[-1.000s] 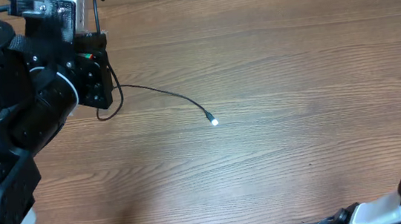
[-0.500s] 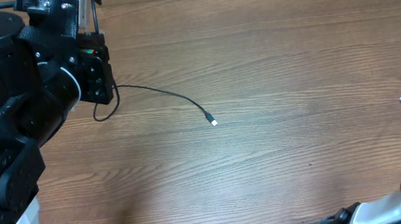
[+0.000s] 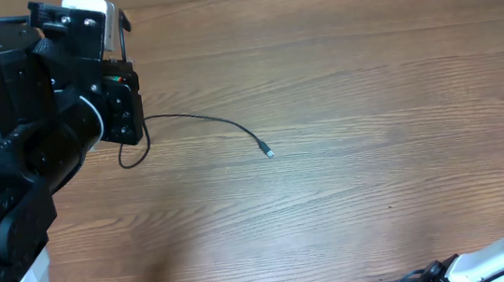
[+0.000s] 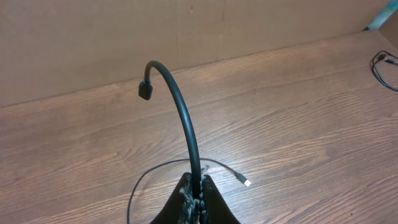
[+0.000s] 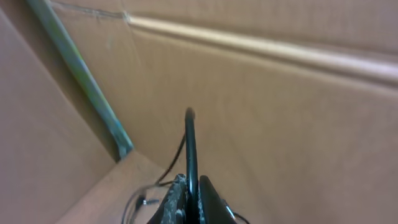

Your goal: Untangle cables

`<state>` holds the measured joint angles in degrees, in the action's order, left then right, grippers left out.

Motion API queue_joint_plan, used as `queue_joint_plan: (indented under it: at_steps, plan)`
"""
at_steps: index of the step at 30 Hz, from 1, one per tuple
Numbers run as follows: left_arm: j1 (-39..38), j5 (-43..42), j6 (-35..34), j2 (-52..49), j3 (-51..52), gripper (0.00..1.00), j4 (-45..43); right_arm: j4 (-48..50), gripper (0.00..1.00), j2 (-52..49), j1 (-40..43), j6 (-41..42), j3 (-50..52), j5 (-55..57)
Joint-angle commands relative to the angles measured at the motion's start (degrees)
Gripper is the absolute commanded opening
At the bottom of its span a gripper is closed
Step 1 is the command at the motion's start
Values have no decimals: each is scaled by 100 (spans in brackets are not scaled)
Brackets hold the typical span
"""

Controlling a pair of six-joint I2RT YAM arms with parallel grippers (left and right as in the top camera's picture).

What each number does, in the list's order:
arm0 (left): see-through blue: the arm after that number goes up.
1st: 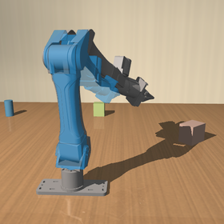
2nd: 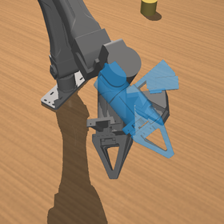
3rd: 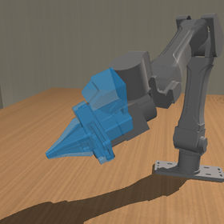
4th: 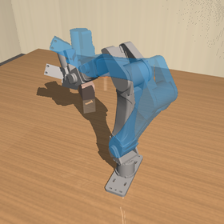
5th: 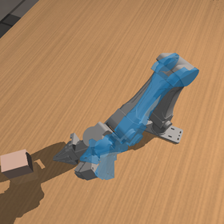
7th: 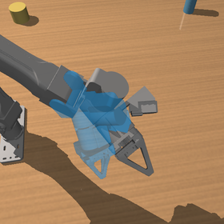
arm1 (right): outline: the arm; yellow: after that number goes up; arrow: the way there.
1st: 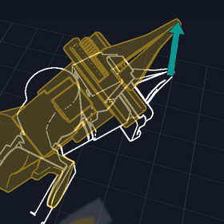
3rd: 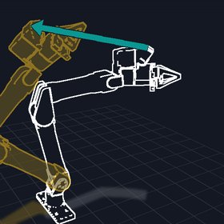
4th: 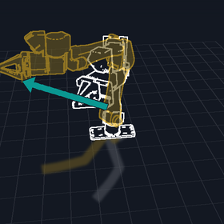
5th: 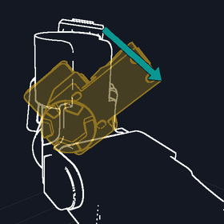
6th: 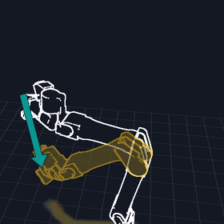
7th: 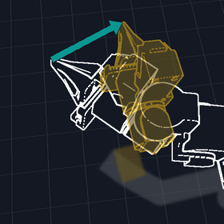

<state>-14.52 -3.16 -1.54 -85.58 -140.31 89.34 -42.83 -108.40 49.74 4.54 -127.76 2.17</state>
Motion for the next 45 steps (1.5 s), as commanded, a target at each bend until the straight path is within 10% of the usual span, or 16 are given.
queue_joint_plan:
  at_steps: [1, 30, 31, 33, 45]
  plan:
    - [31, 63, 15, -2, -42, 4, -2, -74, 4, -286, -4, 66, 247, -334]
    - [26, -92, -345, -2, -42, 4, 238, 1279, 4, -1832, -15, 107, 2935, -232]
    - [26, -92, -343, -2, -42, 4, 238, 1285, 8, -1840, -15, 122, 2935, -229]
    - [26, -92, -363, -2, -42, 4, 232, 1305, 100, -1825, -15, 332, 2922, -317]
    - [26, 94, -356, -2, -42, 4, 208, 498, 100, -551, -413, 361, 1569, -1912]
